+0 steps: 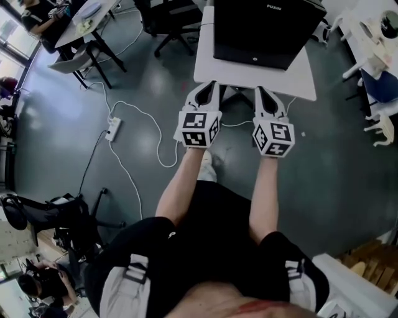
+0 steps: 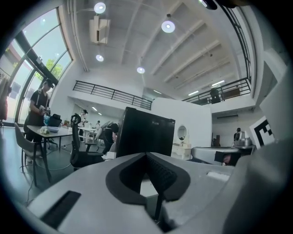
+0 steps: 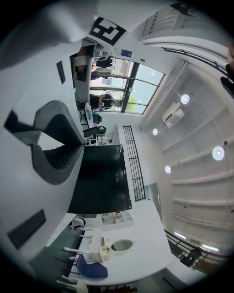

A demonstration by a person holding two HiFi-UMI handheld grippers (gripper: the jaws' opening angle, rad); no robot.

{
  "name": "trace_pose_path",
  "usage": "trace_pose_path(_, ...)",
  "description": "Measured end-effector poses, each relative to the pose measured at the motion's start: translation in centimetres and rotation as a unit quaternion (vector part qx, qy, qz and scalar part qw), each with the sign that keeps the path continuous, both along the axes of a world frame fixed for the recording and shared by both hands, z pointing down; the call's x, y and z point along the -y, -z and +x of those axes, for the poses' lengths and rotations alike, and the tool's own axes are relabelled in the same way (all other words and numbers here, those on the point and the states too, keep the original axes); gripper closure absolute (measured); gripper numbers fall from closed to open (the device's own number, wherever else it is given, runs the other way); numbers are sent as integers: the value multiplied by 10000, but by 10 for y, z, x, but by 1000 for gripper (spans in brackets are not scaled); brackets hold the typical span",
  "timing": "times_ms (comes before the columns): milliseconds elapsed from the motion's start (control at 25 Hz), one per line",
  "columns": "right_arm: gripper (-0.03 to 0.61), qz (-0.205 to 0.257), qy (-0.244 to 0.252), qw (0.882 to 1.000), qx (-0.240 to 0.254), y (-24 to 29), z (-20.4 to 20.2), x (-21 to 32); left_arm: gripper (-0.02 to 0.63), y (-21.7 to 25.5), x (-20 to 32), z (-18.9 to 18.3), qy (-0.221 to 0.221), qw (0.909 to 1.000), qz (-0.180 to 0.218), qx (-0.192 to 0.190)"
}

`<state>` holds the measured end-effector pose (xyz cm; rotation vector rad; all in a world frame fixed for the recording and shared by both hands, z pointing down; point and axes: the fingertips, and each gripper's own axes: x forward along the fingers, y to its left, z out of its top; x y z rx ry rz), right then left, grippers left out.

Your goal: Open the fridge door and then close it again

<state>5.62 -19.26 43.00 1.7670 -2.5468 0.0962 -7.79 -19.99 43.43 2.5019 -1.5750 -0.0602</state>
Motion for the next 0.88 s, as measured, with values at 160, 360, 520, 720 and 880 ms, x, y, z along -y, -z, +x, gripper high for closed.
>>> trace_pose_path(160, 584, 3, -94, 9999, 74, 5, -7, 67, 615, 4, 70, -8, -122, 9999, -9, 25)
trace_pose_path(360, 584, 31, -108, 9999, 16, 6, -17, 135, 615, 7, 142, -16, -165, 9999, 37, -12)
trace_pose_path(520, 584, -13, -81, 9998, -154, 1, -20, 167, 615, 2, 178, -16, -256, 9996, 40, -113)
trace_pose_path(720, 584, 287, -189, 9986, -394, 37, -16, 210, 615, 7, 216, -3, -500, 9984, 109, -256)
trace_pose_path(880, 583, 602, 352, 9906, -1180, 78, -44, 242, 608, 25, 245, 0, -639, 9971, 352, -196)
